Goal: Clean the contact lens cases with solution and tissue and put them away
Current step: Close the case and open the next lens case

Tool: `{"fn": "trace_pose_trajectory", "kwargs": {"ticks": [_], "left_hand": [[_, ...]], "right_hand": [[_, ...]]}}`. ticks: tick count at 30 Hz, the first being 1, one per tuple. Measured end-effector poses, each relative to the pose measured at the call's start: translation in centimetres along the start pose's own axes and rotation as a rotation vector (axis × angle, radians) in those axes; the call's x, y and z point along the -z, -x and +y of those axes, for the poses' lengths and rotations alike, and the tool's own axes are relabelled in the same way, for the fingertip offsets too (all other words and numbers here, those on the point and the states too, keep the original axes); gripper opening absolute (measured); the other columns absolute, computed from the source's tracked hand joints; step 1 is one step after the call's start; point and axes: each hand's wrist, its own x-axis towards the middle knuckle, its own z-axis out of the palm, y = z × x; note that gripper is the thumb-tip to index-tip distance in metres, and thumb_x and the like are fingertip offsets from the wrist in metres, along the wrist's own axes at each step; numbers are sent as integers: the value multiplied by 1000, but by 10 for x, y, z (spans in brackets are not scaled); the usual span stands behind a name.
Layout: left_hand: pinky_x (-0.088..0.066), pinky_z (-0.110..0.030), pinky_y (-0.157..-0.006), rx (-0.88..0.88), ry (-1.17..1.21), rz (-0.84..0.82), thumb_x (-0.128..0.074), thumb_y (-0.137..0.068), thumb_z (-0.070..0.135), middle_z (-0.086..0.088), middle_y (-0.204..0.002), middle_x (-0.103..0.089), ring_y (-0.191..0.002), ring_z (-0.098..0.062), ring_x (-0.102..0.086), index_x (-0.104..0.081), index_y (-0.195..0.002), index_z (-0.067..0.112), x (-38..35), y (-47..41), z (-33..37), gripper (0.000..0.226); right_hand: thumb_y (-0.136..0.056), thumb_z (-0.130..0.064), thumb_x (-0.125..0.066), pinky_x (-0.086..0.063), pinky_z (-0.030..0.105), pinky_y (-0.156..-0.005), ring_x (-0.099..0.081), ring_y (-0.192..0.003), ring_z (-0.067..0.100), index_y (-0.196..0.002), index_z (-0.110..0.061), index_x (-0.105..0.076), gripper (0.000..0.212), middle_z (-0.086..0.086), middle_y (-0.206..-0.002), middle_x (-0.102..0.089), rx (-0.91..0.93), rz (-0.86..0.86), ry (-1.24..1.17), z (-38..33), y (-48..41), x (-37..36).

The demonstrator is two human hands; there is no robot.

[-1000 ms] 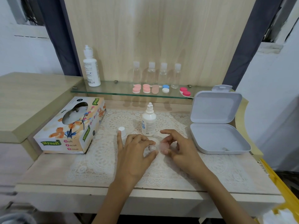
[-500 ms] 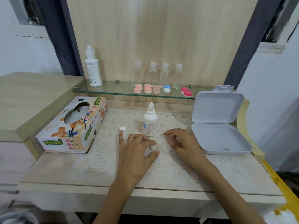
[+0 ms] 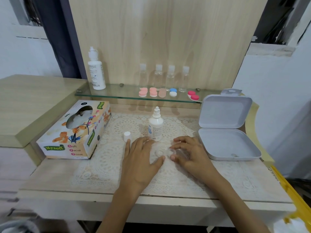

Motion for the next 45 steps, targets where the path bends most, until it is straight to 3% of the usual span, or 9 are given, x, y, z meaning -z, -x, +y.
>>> {"fn": "trace_pose_trajectory", "kwargs": {"ticks": [4,7,11,17,21,25,36,41,45], "left_hand": [[7,-31,-117,66,-99,-117,-3,-67,71,3,-157,-13,-144,-9,-2,-17,-149,17,-1,0,1,99],[7,-32,-117,91,-121,-165,2,-64,71,2,-158,-6,-144,-9,4,-9,-150,16,0,-1,4,102],[9,-33,-117,101,-147,-195,-3,-69,76,1,-158,-5,-144,-8,4,-7,-150,16,0,0,5,101],[8,-35,-117,96,-161,-219,-21,-84,73,2,-158,-2,-144,-7,6,-4,-150,17,0,1,4,88],[8,-34,-117,93,-162,-222,-20,-83,73,2,-158,-3,-144,-7,6,-4,-150,17,-1,0,3,89],[8,-33,-117,97,-149,-214,-2,-67,78,3,-158,-3,-144,-7,6,-4,-150,18,0,1,3,103],[9,-30,-116,99,-135,-201,1,-64,78,5,-158,-2,-143,-5,5,-3,-150,19,0,1,3,104],[9,-30,-116,95,-125,-200,-8,-71,79,5,-158,-2,-143,-5,5,-5,-150,19,1,1,3,99],[7,-32,-118,99,-108,-207,-27,-86,71,5,-158,-2,-143,-5,5,-5,-150,18,2,2,3,86]], "right_hand": [[-76,-28,-78,-37,36,-102,-46,-115,11,-98,-20,-74,24,-11,-117,-56,8,5,-7,0,1,0],[-76,-26,-78,-37,32,-101,-46,-114,12,-96,-18,-73,23,-10,-116,-56,16,12,-2,-2,2,1],[-75,-33,-71,-37,27,-97,-48,-112,13,-95,-18,-73,26,-9,-115,-57,13,23,-10,-3,4,3],[-77,-16,-77,-34,4,-91,-52,-109,6,-100,-15,-73,23,-8,-110,-60,22,88,-108,-3,6,5],[-78,-15,-77,-37,6,-90,-53,-106,-1,-98,-19,-73,21,-11,-107,-60,4,107,-153,-5,11,9],[-77,-14,-77,-36,3,-83,-53,-103,-3,-95,-23,-71,22,-13,-105,-61,-1,143,-127,-5,15,15],[-76,-17,-77,-40,14,-62,-58,-76,0,-89,-22,-69,17,-16,-82,-68,-94,303,-98,27,14,86],[-74,-5,-78,-41,12,-62,-58,-71,6,-95,-11,-72,22,-3,-76,-67,-82,291,98,56,15,112],[-65,2,-83,-47,19,-61,-56,-62,14,-98,-6,-73,36,7,-80,-68,138,279,421,67,15,119]]}}
